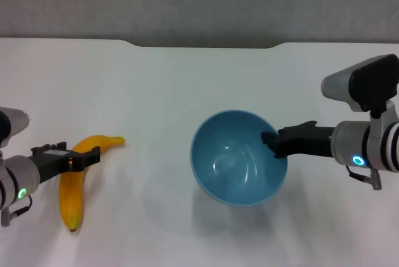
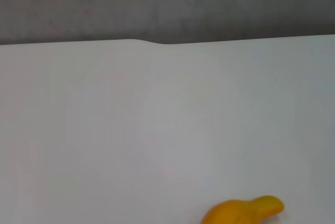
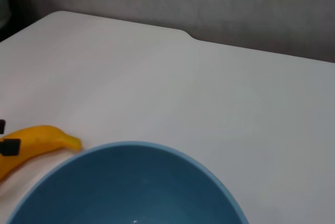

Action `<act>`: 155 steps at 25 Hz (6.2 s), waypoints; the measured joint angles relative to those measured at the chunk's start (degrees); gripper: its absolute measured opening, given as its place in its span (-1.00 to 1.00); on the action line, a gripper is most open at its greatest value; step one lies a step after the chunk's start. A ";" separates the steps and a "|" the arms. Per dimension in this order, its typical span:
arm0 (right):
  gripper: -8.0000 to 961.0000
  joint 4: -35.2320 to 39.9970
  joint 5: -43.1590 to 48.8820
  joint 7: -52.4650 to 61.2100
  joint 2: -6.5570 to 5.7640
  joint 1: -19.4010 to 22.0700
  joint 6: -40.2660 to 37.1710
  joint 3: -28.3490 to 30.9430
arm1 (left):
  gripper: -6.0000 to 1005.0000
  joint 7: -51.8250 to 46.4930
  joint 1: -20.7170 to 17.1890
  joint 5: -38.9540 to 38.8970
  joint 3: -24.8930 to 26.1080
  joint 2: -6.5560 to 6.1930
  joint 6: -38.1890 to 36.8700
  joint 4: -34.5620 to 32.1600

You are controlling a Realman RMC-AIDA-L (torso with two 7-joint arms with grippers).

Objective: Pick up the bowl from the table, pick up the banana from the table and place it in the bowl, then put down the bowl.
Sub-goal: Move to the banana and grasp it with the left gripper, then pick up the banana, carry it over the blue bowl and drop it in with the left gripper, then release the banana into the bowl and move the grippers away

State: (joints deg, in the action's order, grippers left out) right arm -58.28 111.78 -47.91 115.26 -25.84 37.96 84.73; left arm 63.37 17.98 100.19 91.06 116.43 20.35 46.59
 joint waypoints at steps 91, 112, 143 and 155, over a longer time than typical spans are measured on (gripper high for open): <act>-0.89 18.94 -20.98 1.52 0.10 -18.22 -1.34 -10.57 | 0.20 18.03 0.14 -38.79 -6.15 0.32 15.64 13.30; -0.88 17.97 -20.55 1.66 -0.39 -16.29 3.90 -6.22 | 0.29 27.07 0.32 -46.85 -6.00 0.36 20.90 7.05; -0.88 22.10 15.26 14.53 -0.93 -24.38 19.14 17.14 | 0.78 30.88 -0.11 -47.77 2.71 -0.06 23.01 3.55; -0.87 28.59 15.31 14.96 -0.02 -27.48 15.01 11.68 | 0.78 31.78 0.11 -47.80 5.75 -0.07 21.70 -0.88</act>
State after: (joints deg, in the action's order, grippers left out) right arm -29.69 127.09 -32.95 115.24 -53.33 52.97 96.42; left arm 95.15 18.08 52.39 96.80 116.37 42.05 45.72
